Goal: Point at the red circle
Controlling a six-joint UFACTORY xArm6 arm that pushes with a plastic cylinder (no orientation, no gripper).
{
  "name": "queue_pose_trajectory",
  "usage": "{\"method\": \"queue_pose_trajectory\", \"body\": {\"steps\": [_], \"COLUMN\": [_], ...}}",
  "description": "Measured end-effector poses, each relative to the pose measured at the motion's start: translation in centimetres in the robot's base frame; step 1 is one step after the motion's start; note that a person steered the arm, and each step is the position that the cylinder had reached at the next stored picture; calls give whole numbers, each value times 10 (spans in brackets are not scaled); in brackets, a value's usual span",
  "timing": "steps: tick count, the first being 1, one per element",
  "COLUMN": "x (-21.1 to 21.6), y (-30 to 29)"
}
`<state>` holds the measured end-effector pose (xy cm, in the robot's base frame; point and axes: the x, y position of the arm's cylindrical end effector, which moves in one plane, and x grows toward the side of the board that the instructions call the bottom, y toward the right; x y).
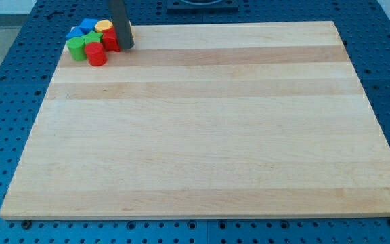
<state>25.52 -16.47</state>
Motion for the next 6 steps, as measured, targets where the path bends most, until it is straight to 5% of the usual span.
{"method": "queue_pose_trajectory", "body": {"steps": [4, 6], "x": [102, 108], "y": [0, -15]}}
